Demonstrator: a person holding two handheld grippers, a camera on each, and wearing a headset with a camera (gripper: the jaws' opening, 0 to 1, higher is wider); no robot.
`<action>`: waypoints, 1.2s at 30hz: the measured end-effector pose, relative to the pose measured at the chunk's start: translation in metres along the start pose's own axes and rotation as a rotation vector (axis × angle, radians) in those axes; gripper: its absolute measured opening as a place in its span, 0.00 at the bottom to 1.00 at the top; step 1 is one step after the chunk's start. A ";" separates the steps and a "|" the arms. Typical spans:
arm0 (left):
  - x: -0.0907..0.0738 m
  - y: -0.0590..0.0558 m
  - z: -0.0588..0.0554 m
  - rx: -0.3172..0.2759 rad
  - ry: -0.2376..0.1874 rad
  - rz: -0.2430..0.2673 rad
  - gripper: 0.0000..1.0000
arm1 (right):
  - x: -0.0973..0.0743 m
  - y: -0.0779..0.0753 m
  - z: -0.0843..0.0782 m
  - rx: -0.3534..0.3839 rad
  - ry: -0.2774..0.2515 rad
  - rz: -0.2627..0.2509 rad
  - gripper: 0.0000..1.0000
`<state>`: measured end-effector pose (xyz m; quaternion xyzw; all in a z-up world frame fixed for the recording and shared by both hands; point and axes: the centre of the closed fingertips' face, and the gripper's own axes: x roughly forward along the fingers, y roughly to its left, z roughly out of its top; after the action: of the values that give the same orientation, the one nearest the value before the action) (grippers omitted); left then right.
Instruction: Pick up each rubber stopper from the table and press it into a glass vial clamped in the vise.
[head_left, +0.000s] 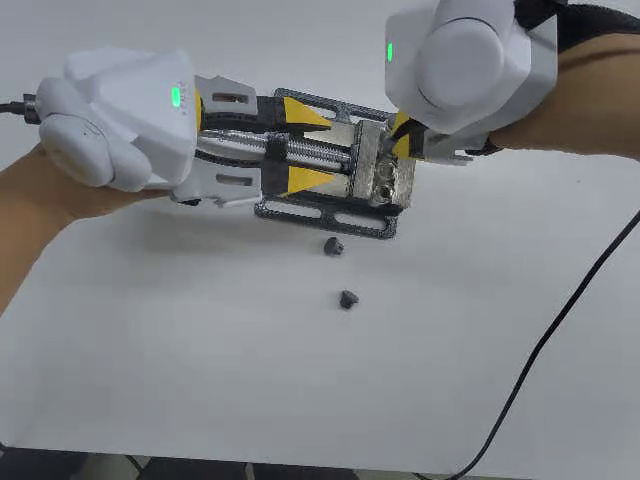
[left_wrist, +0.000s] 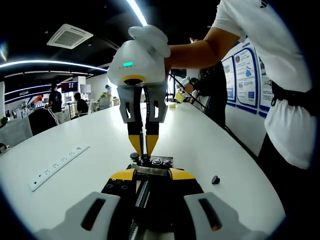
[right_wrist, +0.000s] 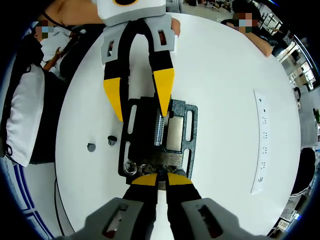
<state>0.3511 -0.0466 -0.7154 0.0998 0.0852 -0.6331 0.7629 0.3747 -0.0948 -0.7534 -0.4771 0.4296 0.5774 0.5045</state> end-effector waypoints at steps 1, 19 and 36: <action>0.000 0.000 0.000 0.000 0.000 0.001 0.21 | 0.000 -0.001 0.000 -0.001 0.000 0.000 0.05; -0.010 -0.007 0.001 0.009 0.007 0.006 0.21 | -0.002 0.003 -0.004 0.035 -0.017 -0.024 0.11; -0.013 -0.011 0.000 0.016 0.013 0.003 0.21 | -0.007 0.008 -0.005 0.084 -0.065 -0.051 0.12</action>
<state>0.3377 -0.0362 -0.7124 0.1100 0.0850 -0.6321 0.7623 0.3679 -0.1013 -0.7471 -0.4474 0.4245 0.5608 0.5523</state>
